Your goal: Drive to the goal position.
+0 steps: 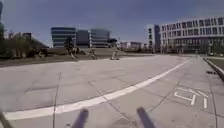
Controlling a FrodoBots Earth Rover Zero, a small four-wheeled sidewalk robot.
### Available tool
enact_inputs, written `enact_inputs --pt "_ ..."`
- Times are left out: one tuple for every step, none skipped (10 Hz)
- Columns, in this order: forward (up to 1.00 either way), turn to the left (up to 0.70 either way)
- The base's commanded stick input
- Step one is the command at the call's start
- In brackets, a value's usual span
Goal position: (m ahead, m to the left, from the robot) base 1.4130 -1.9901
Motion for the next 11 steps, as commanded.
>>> enact_inputs --pt "0.70 -0.32" --pt "0.70 -0.32" --pt "0.70 -0.32" --pt "0.70 -0.32" --pt "0.70 -0.32" --pt "0.70 -0.32" --pt "0.70 -0.32" --pt "0.70 -0.32" --pt "0.70 -0.32" --pt "0.70 -0.32" --pt "0.70 -0.32"
